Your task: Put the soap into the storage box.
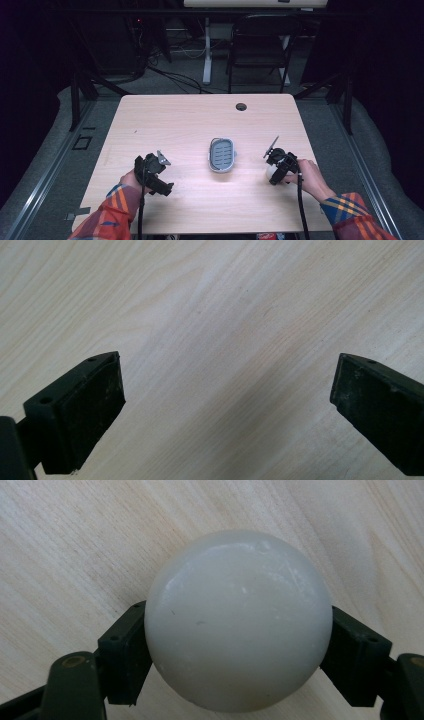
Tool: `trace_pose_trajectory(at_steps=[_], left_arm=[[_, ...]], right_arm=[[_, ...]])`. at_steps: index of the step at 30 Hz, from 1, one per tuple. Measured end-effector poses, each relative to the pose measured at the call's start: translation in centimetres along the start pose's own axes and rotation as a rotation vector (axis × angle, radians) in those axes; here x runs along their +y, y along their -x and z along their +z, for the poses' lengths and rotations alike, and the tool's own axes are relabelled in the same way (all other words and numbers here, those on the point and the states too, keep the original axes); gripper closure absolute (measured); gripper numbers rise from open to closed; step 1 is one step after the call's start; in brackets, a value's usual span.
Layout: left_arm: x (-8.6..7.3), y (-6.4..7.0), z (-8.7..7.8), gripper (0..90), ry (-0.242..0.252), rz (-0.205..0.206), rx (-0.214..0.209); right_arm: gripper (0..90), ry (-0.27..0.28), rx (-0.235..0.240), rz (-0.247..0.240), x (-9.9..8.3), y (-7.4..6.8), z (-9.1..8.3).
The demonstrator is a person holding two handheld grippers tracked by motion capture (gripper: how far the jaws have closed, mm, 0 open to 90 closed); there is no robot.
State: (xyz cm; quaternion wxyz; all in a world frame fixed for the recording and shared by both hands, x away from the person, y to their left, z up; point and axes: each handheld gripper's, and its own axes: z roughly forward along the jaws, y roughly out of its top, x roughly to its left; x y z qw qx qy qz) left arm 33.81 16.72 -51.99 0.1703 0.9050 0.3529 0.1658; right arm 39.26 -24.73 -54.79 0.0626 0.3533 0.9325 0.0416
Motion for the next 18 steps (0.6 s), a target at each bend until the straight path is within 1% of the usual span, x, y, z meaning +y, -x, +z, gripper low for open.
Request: trace_pose_trajectory(at_steps=[1, 3, 5, 8, 10, 14, 15, 17, 18], left_arm=[[0.0, 0.0, 0.0, 0.8, 0.001, 0.0, 0.0], [0.0, 0.0, 0.0, 0.8, 0.0, 0.001, -0.002], [0.0, 0.0, 0.0, 0.8, 0.001, 0.001, -0.001], [0.0, 0.0, 0.0, 0.9, -0.001, 0.002, -0.003], [0.0, 0.0, 0.0, 0.8, -0.005, 0.002, -0.009], [0.0, 0.1, 0.0, 0.9, -0.001, 0.003, -0.008], [0.0, 0.1, -0.1, 0.8, 0.003, 0.004, -0.002], [0.0, 0.1, -0.1, 0.9, 0.004, 0.003, -0.002], [0.0, 0.0, 0.0, 0.8, 0.002, 0.004, -0.003]], right_arm=[[23.1, -0.007, -0.01, -0.003, 0.0, -0.1, -0.1], [23.2, -0.009, -0.011, -0.004, 0.0, -0.1, -0.1], [23.2, -0.018, -0.018, -0.02, 0.1, -0.2, -0.3], [23.2, 0.012, -0.013, -0.016, 0.0, -0.3, -0.6], [23.3, 0.014, -0.025, -0.024, 0.0, -0.2, -0.9], [23.3, 0.02, -0.02, -0.01, -0.1, -0.2, -1.0], [23.2, 0.002, -0.024, -0.027, -0.1, -0.2, -1.2], [23.3, 0.009, -0.03, -0.021, -0.2, -0.3, -1.2], [23.3, 0.006, -0.026, -0.026, -0.1, -0.3, -1.3]])
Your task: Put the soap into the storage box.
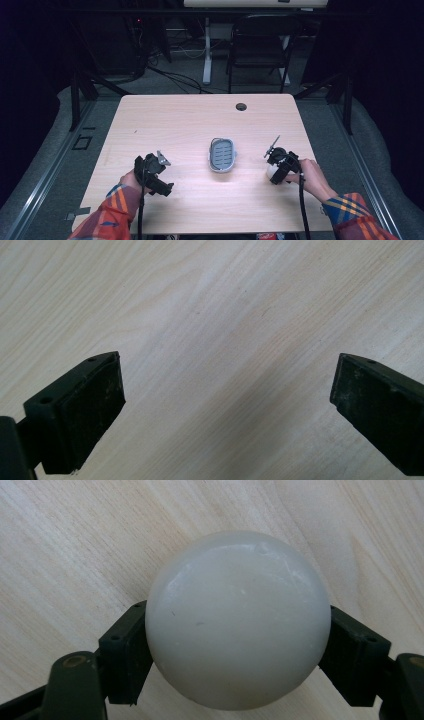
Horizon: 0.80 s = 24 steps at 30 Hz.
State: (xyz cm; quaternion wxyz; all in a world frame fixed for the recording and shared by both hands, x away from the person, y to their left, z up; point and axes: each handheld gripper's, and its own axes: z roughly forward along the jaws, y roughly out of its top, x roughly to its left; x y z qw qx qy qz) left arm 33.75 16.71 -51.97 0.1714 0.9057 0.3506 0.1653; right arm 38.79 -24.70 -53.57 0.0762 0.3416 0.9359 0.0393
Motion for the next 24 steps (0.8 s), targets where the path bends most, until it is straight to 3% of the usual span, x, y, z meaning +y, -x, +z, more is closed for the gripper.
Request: trace_pose_trajectory(at_steps=[5, 11, 12, 13, 24], left_arm=[[0.0, 0.0, 0.0, 0.8, -0.003, -0.002, -0.002], [0.0, 0.0, 0.1, 0.8, -0.007, -0.001, -0.006], [0.0, 0.0, 0.1, 0.8, -0.007, -0.001, -0.006], [0.0, 0.0, 0.1, 0.8, -0.007, -0.001, -0.007], [0.0, 0.0, 0.2, 0.8, -0.013, 0.001, -0.004]], right_arm=[[23.3, 0.022, -0.002, 0.001, 0.0, -0.2, -0.3], [23.3, 0.012, -0.026, -0.02, 0.3, -0.3, -0.9], [23.3, 0.04, 0.002, -0.002, 0.2, -0.3, -0.8], [23.3, 0.018, -0.016, -0.022, 0.3, -0.3, -1.1], [23.3, 0.043, -0.021, -0.04, 0.8, -0.7, -2.0]])
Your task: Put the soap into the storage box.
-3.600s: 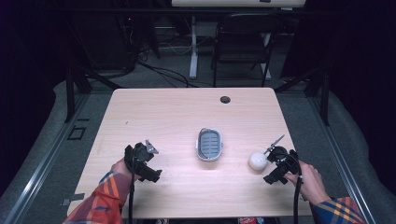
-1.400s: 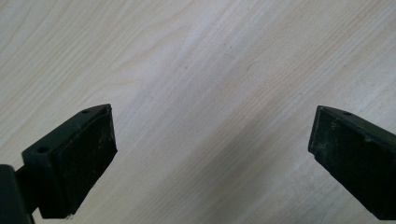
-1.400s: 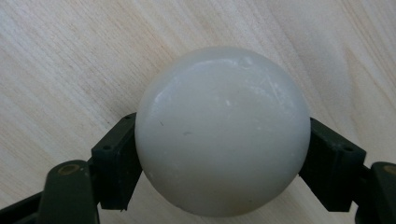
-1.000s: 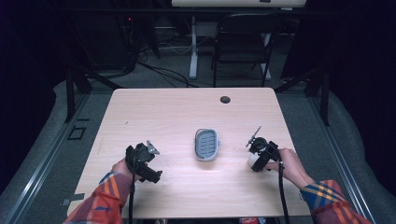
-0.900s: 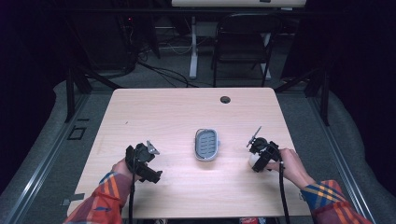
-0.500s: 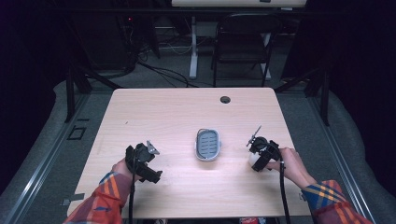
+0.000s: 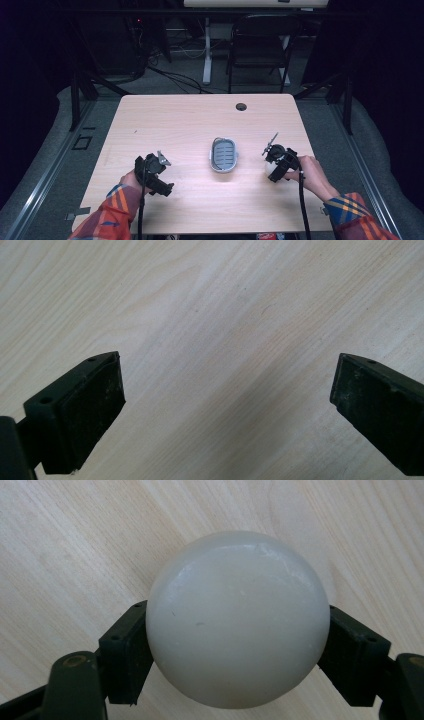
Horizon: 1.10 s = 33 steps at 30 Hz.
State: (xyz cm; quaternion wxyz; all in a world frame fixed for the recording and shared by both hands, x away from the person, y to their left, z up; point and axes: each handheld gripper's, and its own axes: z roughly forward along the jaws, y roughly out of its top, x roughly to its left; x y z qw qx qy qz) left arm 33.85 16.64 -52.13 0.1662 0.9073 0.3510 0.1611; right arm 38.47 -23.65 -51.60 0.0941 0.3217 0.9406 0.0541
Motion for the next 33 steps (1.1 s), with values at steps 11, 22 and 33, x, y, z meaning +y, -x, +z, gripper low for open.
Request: trace_pose_trajectory(at_steps=[11, 22, 33], left_arm=[[-0.1, 0.0, 0.0, 0.8, 0.003, -0.001, 0.0], [-0.1, 0.0, -0.1, 0.9, 0.005, 0.001, 0.0], [-0.1, 0.0, -0.1, 0.9, 0.003, 0.002, 0.0]], right_arm=[[23.3, 0.012, -0.02, -0.039, 1.3, -0.5, -0.6], [23.3, 0.022, -0.039, -0.078, 2.9, -0.9, -1.2], [23.4, 0.042, -0.05, -0.112, 4.6, -1.5, -1.8]])
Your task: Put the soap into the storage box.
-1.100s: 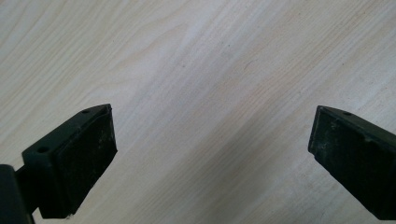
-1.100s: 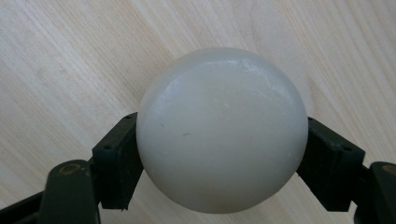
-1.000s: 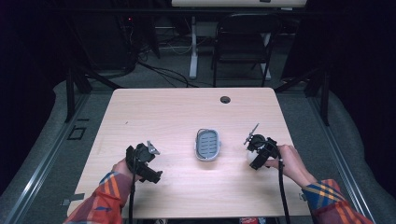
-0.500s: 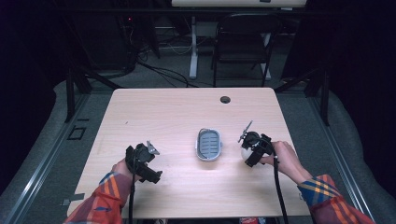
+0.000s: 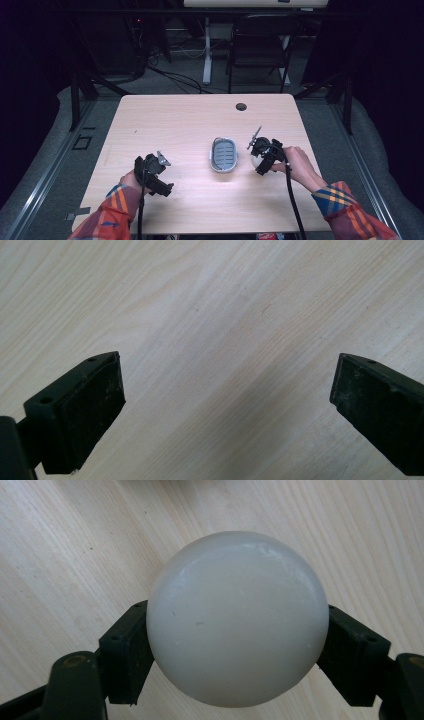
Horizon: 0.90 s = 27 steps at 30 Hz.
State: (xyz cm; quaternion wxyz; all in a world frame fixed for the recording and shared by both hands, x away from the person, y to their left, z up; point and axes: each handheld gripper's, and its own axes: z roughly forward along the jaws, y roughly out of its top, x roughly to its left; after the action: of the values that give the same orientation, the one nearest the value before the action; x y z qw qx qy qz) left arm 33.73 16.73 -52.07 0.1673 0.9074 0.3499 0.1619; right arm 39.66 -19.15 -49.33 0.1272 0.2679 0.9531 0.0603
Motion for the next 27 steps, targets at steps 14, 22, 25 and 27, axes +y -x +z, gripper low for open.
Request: trace_pose_trajectory(at_steps=[14, 22, 25, 27], left_arm=[[0.0, 0.0, 0.0, 0.9, -0.002, -0.001, -0.002], [0.0, 0.0, 0.0, 0.9, -0.001, -0.001, -0.002], [0.0, 0.0, 0.0, 0.9, 0.0, -0.001, -0.002], [0.0, 0.0, 0.0, 0.9, 0.001, 0.0, -0.002]], right_arm=[[23.4, 0.016, -0.004, -0.033, 2.1, -0.2, -0.6], [23.4, 0.024, 0.002, -0.038, 2.8, -0.2, -0.6], [23.4, 0.031, 0.001, -0.045, 3.1, -0.2, -0.8], [23.4, 0.036, 0.004, -0.046, 3.4, -0.3, -0.8]])
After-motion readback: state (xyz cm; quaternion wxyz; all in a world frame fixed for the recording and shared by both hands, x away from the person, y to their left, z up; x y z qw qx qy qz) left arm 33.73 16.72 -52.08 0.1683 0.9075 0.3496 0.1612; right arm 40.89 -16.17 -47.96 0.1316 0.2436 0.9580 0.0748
